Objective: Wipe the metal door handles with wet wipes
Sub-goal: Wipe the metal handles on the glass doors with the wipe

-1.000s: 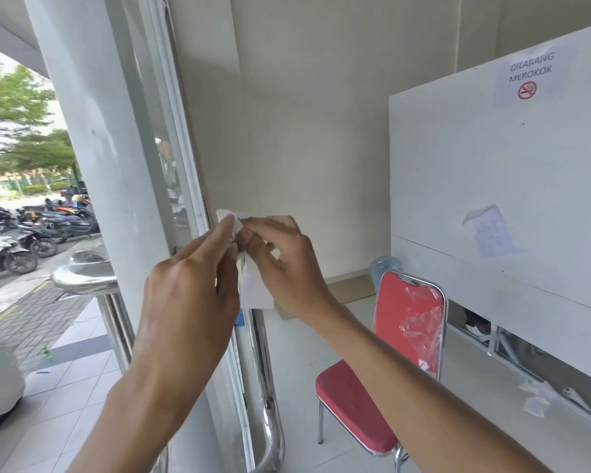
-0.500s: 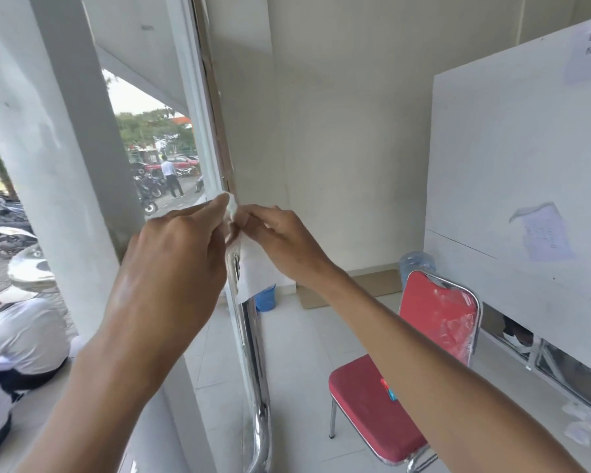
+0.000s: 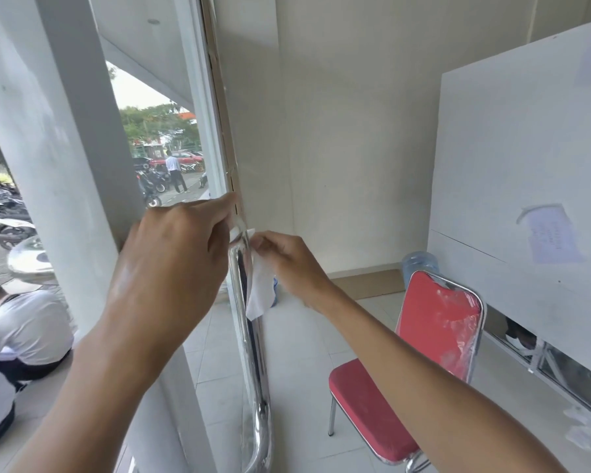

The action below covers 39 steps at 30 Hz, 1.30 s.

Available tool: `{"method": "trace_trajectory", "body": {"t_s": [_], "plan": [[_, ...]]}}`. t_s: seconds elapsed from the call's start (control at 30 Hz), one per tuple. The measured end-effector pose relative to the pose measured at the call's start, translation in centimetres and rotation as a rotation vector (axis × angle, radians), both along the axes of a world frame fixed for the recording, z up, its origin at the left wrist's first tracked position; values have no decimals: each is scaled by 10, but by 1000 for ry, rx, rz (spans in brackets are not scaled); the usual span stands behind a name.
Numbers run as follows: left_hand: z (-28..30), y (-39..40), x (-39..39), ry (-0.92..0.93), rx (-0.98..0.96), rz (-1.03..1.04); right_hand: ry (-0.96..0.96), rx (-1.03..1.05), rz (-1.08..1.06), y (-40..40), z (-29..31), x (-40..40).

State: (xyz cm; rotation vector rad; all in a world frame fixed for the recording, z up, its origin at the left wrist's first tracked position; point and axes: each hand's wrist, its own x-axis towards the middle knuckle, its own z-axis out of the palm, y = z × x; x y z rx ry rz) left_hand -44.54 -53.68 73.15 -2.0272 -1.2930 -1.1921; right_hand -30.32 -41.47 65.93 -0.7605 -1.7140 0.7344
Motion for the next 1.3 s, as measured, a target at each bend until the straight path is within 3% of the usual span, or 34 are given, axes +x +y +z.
{"method": "trace_trajectory", "body": {"t_s": [0.13, 0.3, 0.47, 0.8, 1.03, 1.3], "plan": [[-2, 1, -1, 16, 57, -40, 122, -30, -4, -10, 4, -7], [-3, -2, -3, 28, 60, -91, 32, -38, -80, -18, -15, -7], [-4, -2, -7, 50, 62, -156, 148, 39, -118, -31, -8, -8], [-3, -8, -9, 46, 29, -213, 41, 173, -356, -34, -2, -22], [-7, -9, -10, 54, 66, -249, -25, 202, -383, -32, -1, -32], [-18, -28, -4, -287, -44, -414, -138, -51, -165, -25, -17, -13]]}}
